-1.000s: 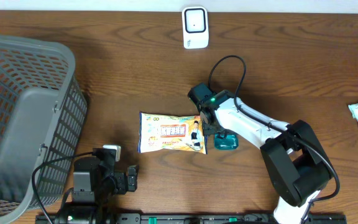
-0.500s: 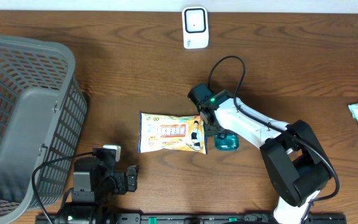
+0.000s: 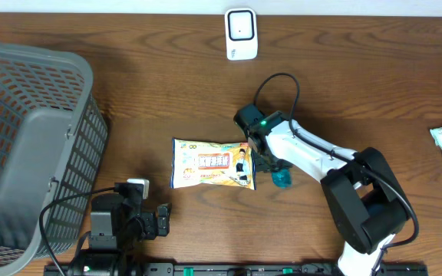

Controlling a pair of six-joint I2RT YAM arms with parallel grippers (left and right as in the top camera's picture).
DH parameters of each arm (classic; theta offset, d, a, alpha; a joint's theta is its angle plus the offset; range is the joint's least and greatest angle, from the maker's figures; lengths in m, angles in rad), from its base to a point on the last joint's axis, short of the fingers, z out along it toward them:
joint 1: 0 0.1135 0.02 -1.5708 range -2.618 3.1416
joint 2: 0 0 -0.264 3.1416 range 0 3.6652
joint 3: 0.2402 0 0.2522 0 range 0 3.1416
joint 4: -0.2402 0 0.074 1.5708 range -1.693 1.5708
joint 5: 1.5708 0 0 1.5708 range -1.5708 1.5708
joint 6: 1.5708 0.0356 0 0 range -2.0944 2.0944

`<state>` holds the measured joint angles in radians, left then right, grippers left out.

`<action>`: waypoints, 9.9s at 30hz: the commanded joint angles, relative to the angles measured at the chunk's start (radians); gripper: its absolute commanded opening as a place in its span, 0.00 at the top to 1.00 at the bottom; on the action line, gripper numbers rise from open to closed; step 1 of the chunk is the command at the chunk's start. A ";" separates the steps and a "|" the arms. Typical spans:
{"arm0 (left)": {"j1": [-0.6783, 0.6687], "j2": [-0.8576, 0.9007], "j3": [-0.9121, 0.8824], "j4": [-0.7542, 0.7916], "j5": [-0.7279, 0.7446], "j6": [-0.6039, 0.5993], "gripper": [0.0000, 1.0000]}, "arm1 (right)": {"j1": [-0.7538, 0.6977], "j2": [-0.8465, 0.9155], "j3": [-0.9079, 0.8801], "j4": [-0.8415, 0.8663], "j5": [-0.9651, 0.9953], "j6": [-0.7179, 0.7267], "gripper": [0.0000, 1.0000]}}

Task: Scan the item barcode
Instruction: 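Close the right gripper on the Listerine bottle neck, then lift the Listerine bottle off the table, then carry the Listerine bottle up to the white scanner, then hold the Listerine bottle barcode in front of the scanner, then carry the Listerine bottle down-left toward the Kleenex pack, then move the bottle rightward and lower it toward the table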

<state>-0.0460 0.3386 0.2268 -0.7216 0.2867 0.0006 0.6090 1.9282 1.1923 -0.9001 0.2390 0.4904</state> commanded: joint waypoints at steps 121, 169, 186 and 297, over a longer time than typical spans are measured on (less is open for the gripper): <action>0.002 -0.002 0.005 0.000 0.009 0.006 0.01 | -0.022 0.157 0.780 -0.323 -0.183 -0.140 0.99; 0.002 -0.002 0.005 0.000 0.009 0.006 0.01 | 0.009 0.152 0.804 -0.337 0.134 0.508 0.69; 0.002 -0.002 0.005 0.000 0.009 0.006 0.01 | 0.005 0.121 0.760 -0.307 0.137 0.392 0.33; 0.002 -0.002 0.005 0.000 0.009 0.006 0.01 | 0.192 -0.117 -0.132 0.132 -0.200 0.293 0.81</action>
<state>-0.0460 0.3386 0.2268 -0.7216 0.2871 0.0006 0.8200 1.8095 1.0470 -0.7296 0.0536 0.7811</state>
